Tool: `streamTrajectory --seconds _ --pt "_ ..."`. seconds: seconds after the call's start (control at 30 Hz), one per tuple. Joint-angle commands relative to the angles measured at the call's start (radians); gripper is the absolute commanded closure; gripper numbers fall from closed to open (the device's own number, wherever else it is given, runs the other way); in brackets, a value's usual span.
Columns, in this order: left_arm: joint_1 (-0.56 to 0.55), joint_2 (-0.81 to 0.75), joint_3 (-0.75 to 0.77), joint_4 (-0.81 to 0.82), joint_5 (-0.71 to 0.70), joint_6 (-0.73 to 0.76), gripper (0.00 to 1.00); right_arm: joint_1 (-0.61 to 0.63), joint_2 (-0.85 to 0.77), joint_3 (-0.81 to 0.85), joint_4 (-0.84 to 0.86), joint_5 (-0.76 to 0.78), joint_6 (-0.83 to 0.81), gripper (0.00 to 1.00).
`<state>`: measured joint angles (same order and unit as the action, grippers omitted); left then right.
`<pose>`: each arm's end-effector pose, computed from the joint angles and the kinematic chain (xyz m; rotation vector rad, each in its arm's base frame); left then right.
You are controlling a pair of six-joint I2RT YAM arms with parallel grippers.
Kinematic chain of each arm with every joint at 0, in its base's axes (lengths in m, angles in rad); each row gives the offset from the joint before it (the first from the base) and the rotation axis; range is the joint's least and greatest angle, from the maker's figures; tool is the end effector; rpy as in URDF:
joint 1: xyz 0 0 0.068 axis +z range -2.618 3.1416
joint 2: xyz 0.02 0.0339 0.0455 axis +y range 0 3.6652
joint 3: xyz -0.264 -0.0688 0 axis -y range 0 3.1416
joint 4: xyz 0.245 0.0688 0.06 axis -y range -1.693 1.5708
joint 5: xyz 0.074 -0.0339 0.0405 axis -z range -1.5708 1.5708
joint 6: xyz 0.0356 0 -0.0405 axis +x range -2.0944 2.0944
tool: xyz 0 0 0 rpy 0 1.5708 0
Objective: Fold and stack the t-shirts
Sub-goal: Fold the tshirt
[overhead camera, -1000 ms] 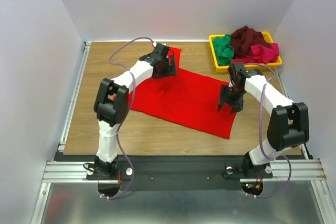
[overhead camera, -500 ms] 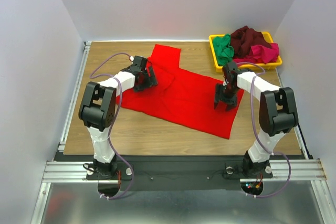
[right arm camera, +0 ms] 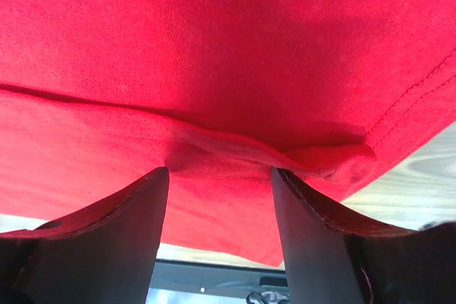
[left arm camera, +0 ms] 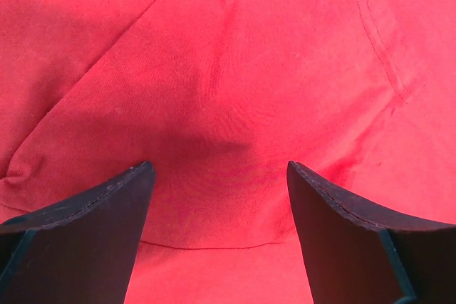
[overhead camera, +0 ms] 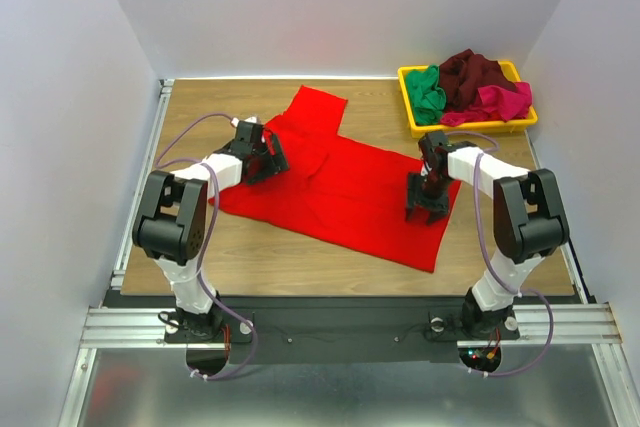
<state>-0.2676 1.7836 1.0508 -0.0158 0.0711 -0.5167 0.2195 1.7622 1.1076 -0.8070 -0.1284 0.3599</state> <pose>0.3641 -0.1025 0.1777 -0.2575 2.3517 -0.4718 0.3045 0.0726 0.1625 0.2042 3.0579 0.2367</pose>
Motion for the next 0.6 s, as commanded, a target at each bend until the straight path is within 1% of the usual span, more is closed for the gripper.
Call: streamTrajectory --seconds 0.0,0.37,0.47,0.5,0.57 --pt "0.008 -0.035 -0.109 -0.099 -0.025 0.015 0.12 0.029 0.002 -0.084 -0.008 -0.053 0.017 0.34" --pt "0.008 -0.219 -0.302 -0.133 -0.063 -0.002 0.11 0.155 0.010 -0.135 -0.031 -0.062 0.033 0.35" --pt "0.008 -0.268 -0.356 -0.144 -0.063 -0.032 0.11 0.178 0.017 -0.129 -0.035 -0.056 0.036 0.34" --pt "0.008 -0.279 -0.377 -0.156 -0.094 -0.039 0.11 0.182 0.022 -0.124 -0.035 -0.056 0.036 0.34" --pt "0.008 -0.315 -0.396 -0.174 -0.108 -0.063 0.11 0.193 0.029 -0.117 -0.038 -0.054 0.037 0.34"
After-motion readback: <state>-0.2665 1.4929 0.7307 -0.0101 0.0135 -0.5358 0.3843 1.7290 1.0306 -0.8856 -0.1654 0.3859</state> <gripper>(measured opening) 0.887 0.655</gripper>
